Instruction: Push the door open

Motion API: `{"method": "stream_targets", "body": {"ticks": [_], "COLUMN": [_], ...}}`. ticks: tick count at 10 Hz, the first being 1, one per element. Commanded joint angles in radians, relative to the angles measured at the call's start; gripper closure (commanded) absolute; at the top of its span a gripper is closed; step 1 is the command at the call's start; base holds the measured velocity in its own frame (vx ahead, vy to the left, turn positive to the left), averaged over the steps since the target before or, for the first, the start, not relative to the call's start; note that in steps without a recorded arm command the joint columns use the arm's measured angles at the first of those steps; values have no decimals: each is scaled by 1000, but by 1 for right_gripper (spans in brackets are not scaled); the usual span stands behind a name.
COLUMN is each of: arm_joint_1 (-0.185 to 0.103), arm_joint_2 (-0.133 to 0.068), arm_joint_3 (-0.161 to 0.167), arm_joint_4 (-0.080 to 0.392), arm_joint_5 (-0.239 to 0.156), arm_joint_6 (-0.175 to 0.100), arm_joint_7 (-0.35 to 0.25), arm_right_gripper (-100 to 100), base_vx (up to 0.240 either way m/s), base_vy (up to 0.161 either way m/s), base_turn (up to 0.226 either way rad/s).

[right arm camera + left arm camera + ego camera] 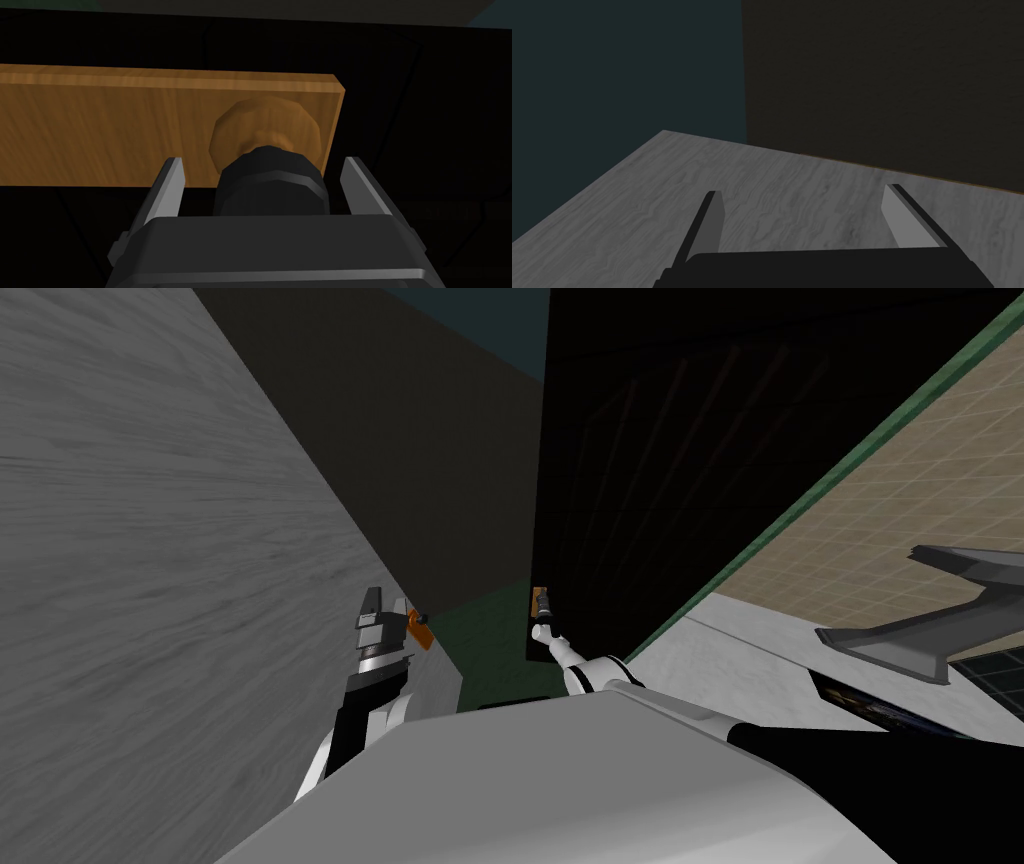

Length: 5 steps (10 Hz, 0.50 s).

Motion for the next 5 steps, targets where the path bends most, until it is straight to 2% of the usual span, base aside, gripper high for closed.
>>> {"method": "stream_targets", "body": {"ticks": [1, 2, 5], "arm_joint_1": [0, 0, 0], "arm_joint_2": [0, 0, 0], "arm_joint_3": [0, 0, 0], "arm_joint_4": [0, 0, 0], "arm_joint_5": [0, 0, 0], "arm_joint_6": [0, 0, 0], "arm_joint_7": [0, 0, 0], "arm_right_gripper": [-100, 100, 100], "base_vx": [8, 0, -3], "base_vy": [8, 0, -1], "base_turn": [-2, 0, 2]}}
